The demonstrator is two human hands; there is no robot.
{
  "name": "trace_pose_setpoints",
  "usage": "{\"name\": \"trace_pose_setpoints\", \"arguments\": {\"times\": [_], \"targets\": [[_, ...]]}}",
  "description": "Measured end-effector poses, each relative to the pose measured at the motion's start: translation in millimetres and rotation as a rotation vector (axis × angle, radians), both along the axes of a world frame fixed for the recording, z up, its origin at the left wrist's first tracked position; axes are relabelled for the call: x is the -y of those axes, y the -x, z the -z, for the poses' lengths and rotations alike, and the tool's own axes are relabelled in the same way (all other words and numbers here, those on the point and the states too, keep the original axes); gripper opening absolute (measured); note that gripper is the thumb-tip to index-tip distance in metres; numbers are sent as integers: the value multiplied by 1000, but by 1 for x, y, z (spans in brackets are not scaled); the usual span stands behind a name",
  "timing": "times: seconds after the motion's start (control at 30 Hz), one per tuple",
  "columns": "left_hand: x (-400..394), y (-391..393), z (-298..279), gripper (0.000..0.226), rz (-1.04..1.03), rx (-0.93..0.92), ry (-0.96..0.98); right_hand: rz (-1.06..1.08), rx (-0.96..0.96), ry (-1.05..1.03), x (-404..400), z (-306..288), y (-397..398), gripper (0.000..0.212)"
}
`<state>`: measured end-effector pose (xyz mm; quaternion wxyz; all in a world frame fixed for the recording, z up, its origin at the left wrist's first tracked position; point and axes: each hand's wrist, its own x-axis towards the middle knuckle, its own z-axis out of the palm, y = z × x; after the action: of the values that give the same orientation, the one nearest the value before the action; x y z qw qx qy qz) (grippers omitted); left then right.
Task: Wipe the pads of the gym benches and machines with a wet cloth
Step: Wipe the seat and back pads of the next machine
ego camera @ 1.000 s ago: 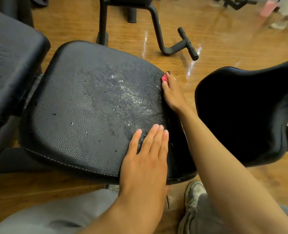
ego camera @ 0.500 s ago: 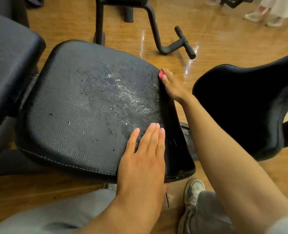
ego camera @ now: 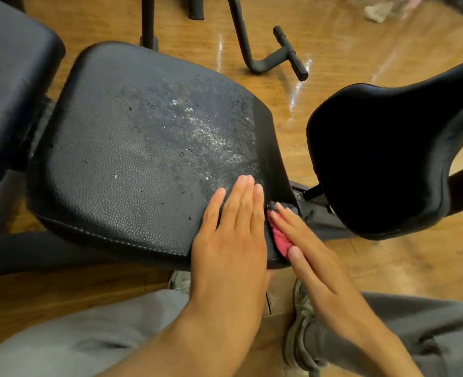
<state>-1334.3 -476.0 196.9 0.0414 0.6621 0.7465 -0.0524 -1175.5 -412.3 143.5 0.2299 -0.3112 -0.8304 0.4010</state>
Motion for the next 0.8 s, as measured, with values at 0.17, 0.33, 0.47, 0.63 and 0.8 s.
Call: {"name": "trace_pose_setpoints", "arguments": {"times": [0.17,0.33,0.47,0.63,0.8], "targets": [[7,-1,0,118,-20,-44,-74,160,3,87,-40,11,17,42],[14,1,-4,117,-77,-59,-105,0,-36,-52,7,-4,26,45],[25,6,-6,120,-118,-75,-133,187,-45,10,-14,10,20,42],[28,10,-7,123,-143,-90,-166,128,-27,-96,18,-2,31,44],[30,13,-8,126,-168,-89,-194,152,-128,-54,15,6,25,42]]}}
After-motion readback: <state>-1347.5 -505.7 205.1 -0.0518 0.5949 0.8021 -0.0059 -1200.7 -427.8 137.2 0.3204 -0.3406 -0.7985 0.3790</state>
